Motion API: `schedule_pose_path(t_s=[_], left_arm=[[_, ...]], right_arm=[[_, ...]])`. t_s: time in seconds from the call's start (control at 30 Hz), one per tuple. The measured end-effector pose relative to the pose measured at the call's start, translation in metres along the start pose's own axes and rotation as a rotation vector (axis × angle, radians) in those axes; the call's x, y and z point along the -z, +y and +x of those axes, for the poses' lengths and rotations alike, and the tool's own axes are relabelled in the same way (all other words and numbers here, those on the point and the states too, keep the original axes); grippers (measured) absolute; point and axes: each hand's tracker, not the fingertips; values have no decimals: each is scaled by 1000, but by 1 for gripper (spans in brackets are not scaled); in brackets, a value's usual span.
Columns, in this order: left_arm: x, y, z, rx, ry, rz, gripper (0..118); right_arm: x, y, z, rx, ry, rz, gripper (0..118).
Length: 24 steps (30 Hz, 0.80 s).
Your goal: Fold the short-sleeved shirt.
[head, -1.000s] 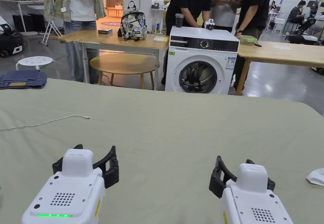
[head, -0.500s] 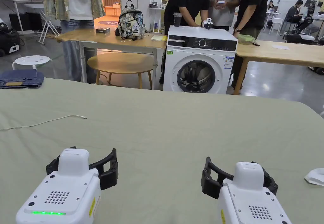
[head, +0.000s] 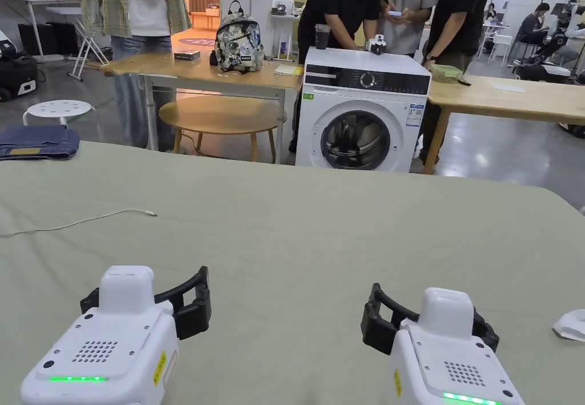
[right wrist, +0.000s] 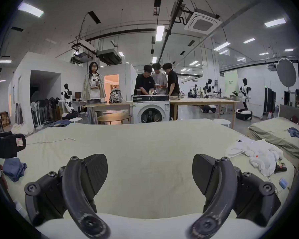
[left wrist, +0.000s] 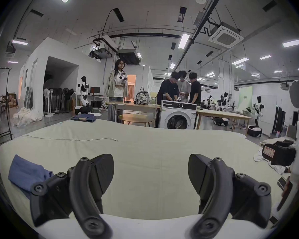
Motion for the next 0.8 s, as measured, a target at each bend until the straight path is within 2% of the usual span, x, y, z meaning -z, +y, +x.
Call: schedule_pose_path(t_s=[0.1,0.2,0.43,0.6,0.8], left_arm=[[0,-1,-1,-14,-7,0,90],[-3,-3,0,-15,5,27,90],[-2,-3,11,89,44,4,90],[1,-11,10,129,72,22,90],[1,-9,3,73,43,8,90]], right_arm=[[3,0,-1,-8,-23,0,101],[7,-1,3,14,-4,-22,101],[10,1,3,82,-58,-74,101],[10,4,5,103,-50,-88,101],[9,7,5,108,-26,-83,101]])
